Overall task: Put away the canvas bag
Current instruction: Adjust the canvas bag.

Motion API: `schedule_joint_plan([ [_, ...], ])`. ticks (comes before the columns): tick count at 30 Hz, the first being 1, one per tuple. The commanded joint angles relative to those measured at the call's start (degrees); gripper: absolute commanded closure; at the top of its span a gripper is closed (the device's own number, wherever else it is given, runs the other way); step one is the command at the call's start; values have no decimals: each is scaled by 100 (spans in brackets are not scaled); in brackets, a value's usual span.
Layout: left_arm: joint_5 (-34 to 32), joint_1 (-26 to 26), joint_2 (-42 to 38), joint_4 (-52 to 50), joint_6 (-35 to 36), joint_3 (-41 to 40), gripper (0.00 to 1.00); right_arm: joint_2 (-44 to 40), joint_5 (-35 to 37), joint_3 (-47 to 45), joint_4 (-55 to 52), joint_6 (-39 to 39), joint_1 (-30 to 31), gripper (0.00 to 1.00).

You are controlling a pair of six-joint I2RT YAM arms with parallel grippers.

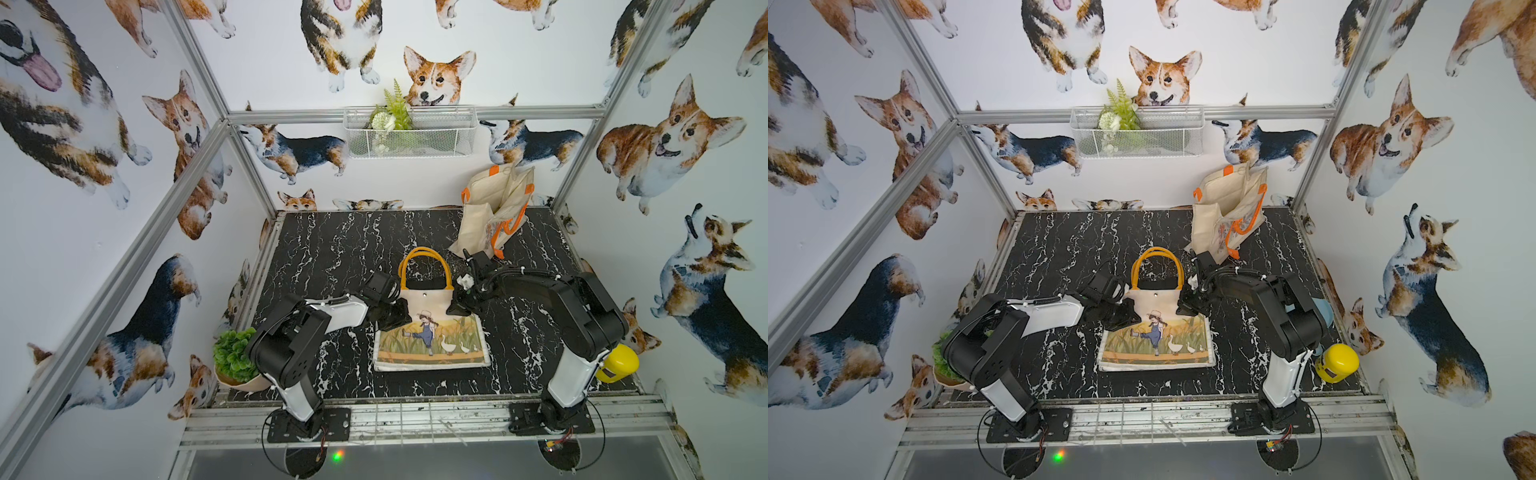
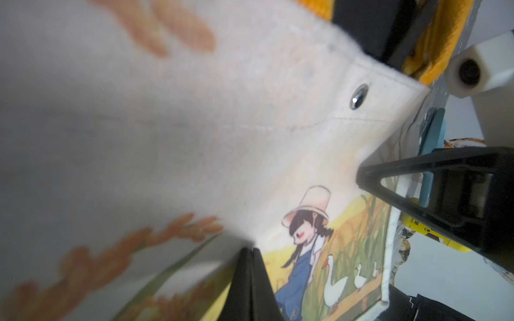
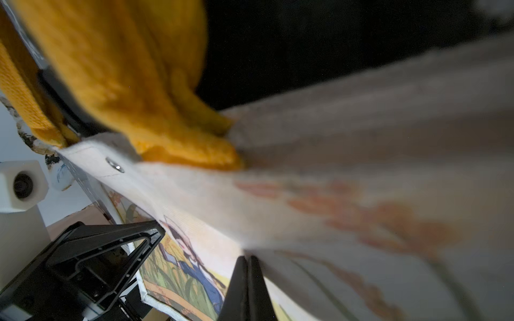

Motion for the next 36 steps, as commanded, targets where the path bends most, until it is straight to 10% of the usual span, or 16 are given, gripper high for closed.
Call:
schedule_joint_plan([
  [1,-277,18,41,-244,90,-205,100,-35,353,-407,-166,84,-189,98],
  [19,-526,343,-806,-625,294,-1005,100,-1087,384,-1280,-42,269,-722,95],
  [36,-721,-408,-2391,-393,-663,-2143,100,-1753,526,-2129,1102,1339,988,95],
])
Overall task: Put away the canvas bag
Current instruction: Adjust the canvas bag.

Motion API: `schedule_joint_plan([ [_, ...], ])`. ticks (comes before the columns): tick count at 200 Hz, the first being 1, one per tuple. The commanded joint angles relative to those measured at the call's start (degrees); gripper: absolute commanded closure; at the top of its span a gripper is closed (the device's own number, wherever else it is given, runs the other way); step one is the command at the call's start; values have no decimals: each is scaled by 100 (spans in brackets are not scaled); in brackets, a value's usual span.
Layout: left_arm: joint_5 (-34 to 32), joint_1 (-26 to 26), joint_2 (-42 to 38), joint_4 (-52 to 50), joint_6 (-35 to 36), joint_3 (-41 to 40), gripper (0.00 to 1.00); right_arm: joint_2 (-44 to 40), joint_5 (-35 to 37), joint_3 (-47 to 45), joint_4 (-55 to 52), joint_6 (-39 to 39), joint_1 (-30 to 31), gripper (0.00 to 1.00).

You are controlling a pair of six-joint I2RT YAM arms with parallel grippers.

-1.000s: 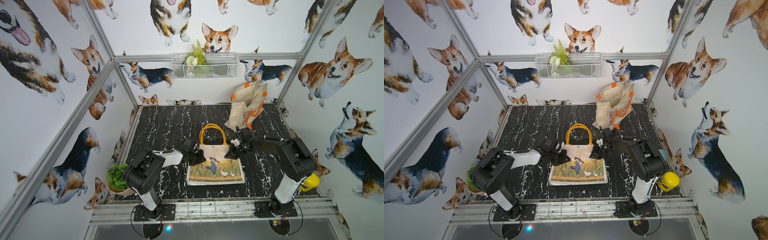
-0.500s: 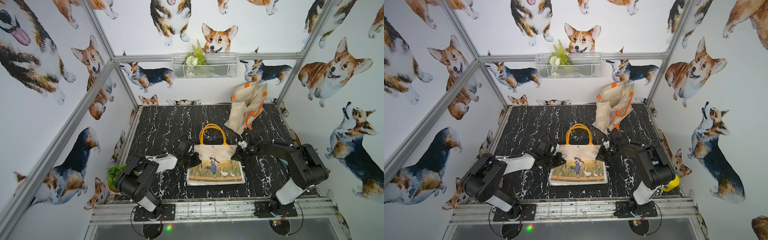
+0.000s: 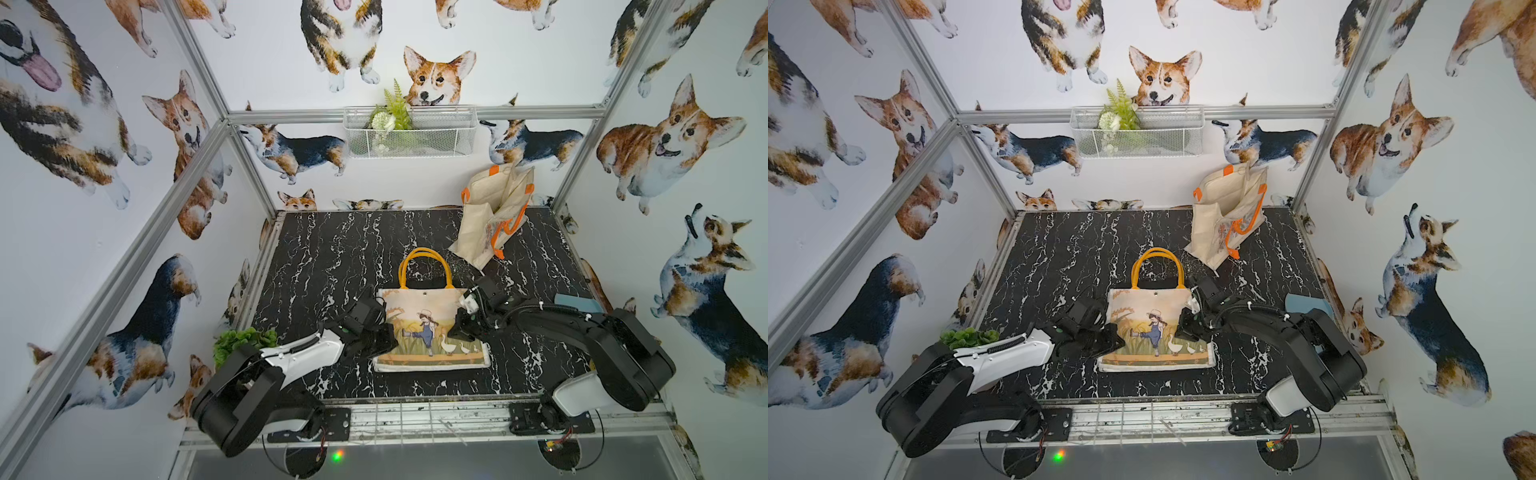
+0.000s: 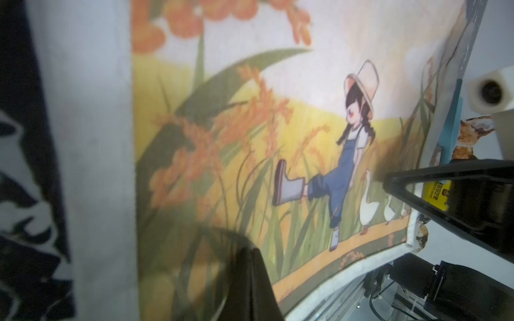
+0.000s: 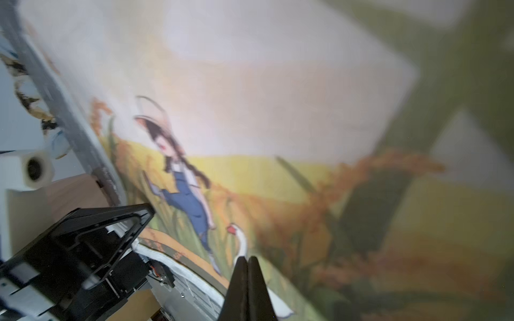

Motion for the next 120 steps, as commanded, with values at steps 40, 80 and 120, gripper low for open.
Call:
schedule_joint_plan([
  [40,-427,-28,-690,-439,-235,-667,100,-159,317,-819,341,247,27,94],
  [80,-471,-22,-863,-552,-245,-778,100,-512,526,-1090,76,178,-54,92],
  [120,-435,-28,-923,-469,-313,-947,100,-1037,684,-1481,-218,163,-268,92],
])
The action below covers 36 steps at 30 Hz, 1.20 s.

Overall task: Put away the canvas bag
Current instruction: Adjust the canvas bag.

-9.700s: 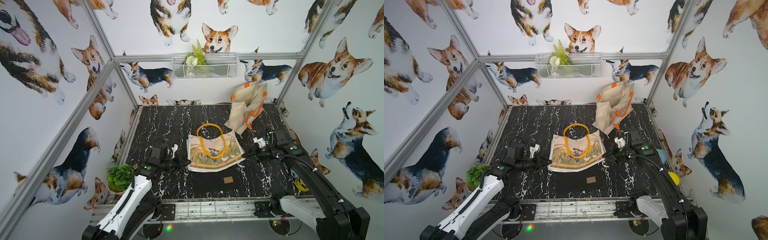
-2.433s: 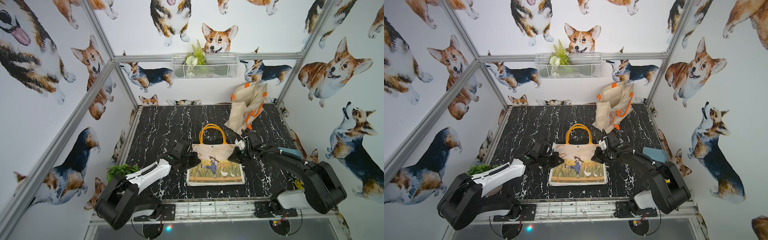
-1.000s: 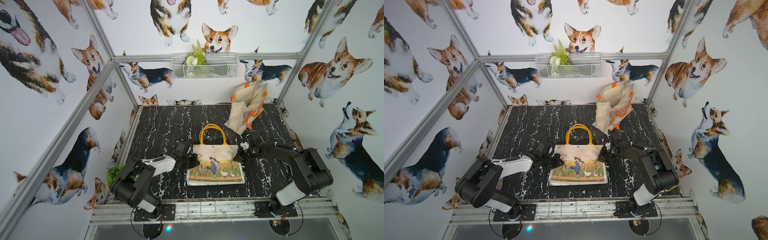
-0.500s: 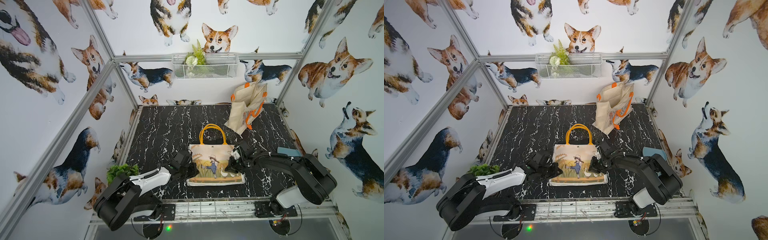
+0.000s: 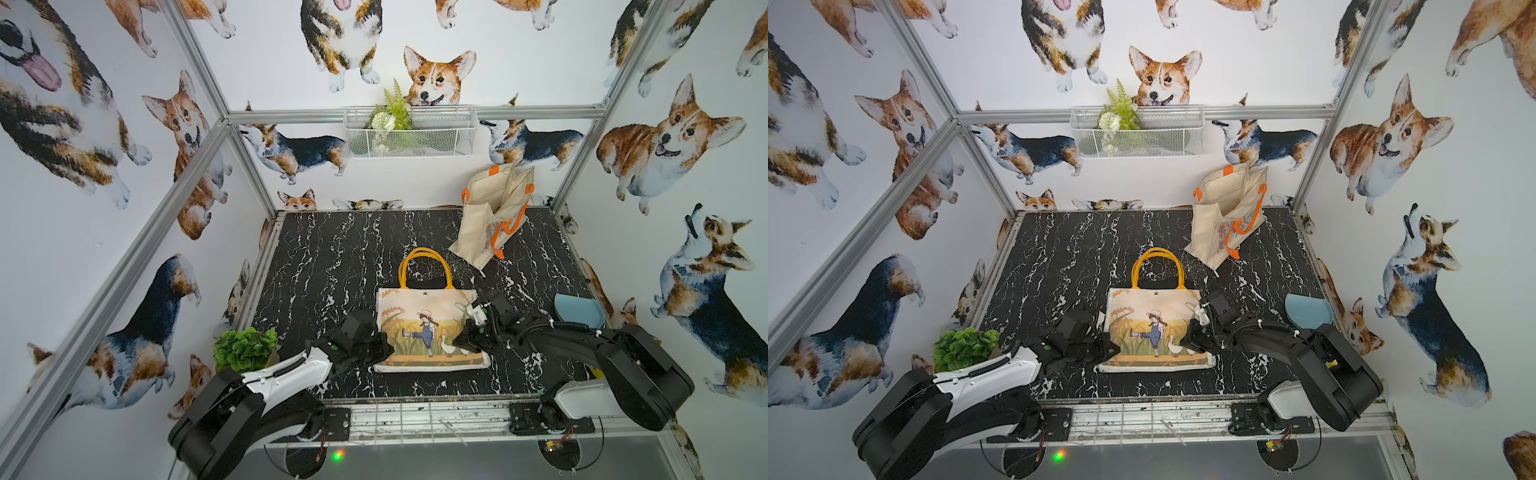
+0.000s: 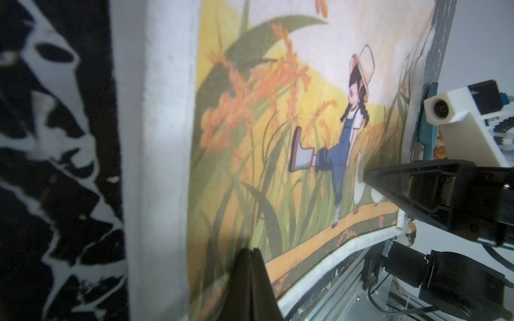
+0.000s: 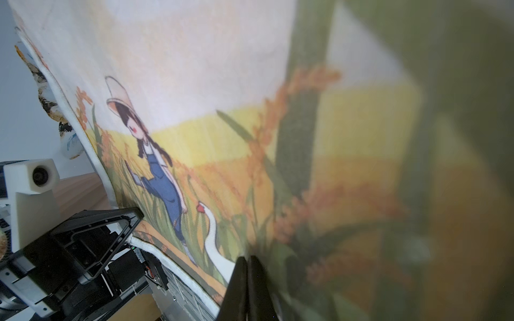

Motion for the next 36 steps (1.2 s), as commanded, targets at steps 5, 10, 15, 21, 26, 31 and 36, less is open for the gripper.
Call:
schedule_joint_plan([
  [5,-333,-10,-103,-720,-118,-256,100,-670,754,-543,-1461,-19,-442,91],
  [10,-361,-6,-199,-770,-133,-303,100,-1006,864,-660,-1747,-107,-596,91],
  [15,-570,-27,-394,-1211,-40,-215,100,-1596,1352,-578,-2404,14,-596,90],
  [21,-689,-87,-923,-1414,-250,-164,100,-2668,1366,-365,-2874,247,-580,90],
  [26,-991,-700,-1115,-1260,-602,19,100,-3268,1471,-80,-3099,496,-282,91],
  [31,-1432,-1332,-1070,-1587,-622,417,100,-2951,1529,175,-2850,557,465,91],
  [36,-1541,-1599,-891,-1592,-634,403,100,-2141,1154,127,-2074,591,905,91],
])
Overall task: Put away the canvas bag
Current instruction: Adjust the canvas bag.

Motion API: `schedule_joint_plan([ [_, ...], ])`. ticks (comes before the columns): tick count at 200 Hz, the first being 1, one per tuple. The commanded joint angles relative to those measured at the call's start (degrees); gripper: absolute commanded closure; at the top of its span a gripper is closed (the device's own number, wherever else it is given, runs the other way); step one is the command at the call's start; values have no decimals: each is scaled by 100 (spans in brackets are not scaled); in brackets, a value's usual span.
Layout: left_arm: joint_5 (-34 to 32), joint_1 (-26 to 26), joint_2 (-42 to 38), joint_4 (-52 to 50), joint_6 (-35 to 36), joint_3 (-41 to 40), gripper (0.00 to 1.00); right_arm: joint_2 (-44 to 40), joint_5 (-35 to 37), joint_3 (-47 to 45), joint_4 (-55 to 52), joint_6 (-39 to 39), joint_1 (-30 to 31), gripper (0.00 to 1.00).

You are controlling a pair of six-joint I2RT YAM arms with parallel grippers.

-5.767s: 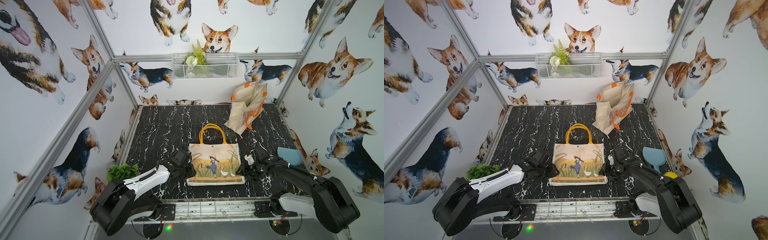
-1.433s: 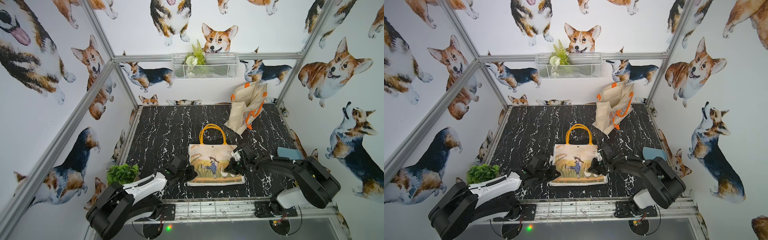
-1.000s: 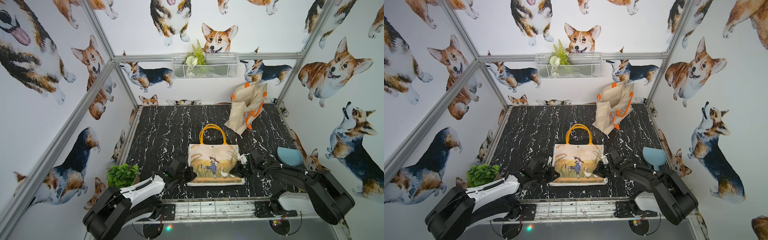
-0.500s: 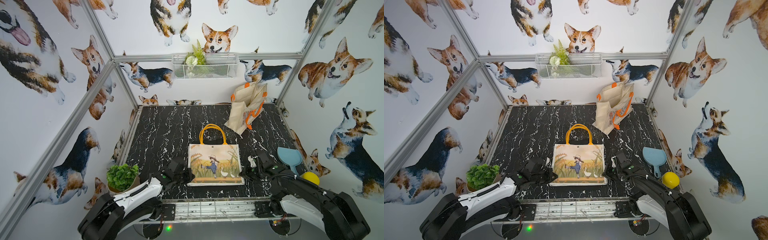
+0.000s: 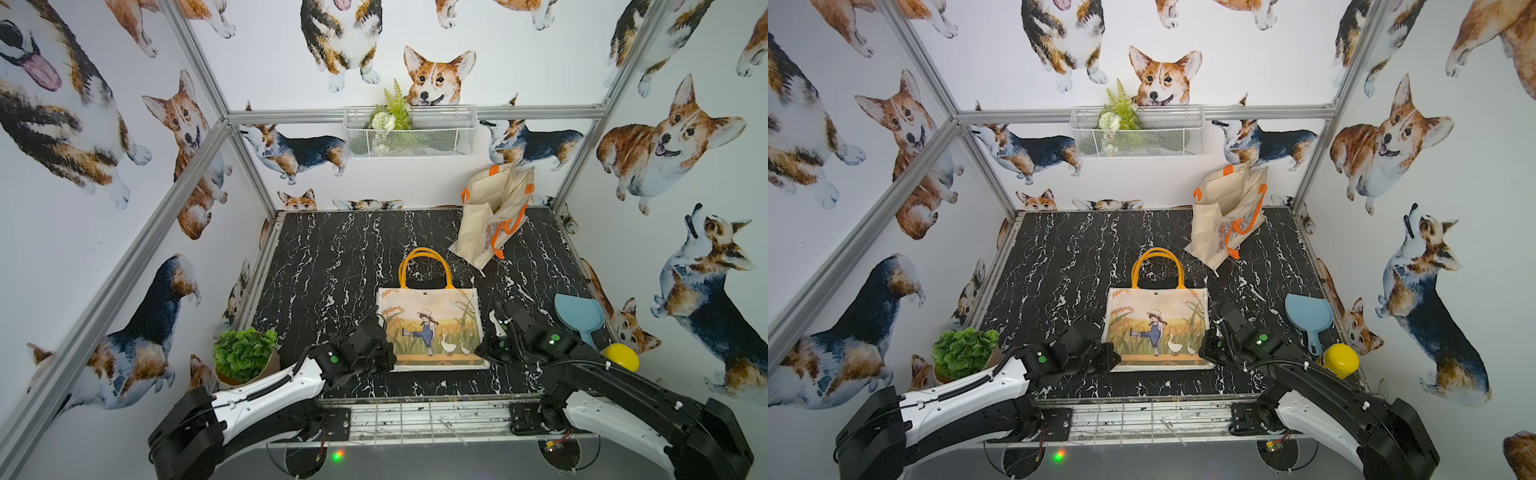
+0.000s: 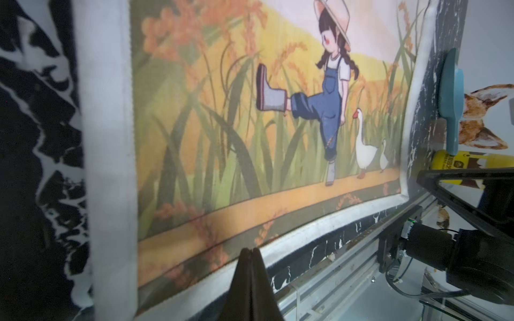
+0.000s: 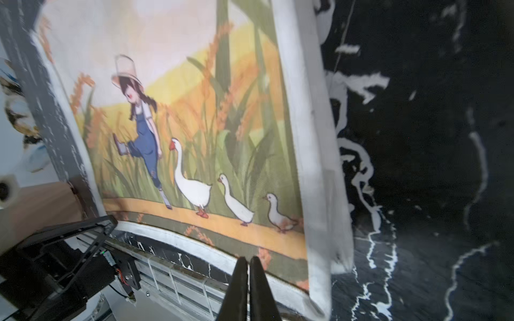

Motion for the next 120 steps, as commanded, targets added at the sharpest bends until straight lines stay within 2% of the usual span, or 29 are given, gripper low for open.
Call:
schedule_joint_plan([
  [1,-251,-96,114,-171,-104,-55,100,431,-253,-5,617,200,207,91],
  [26,-103,-106,347,83,-170,-265,100,953,-459,-28,946,218,344,91],
  [46,-115,-101,452,84,-169,-328,100,1027,-399,-148,954,267,340,90],
  [88,-301,-102,341,-310,-153,-337,100,453,175,-404,256,403,315,88],
  [120,-370,-104,229,-535,-158,-397,100,1,325,-637,-287,446,118,88],
])
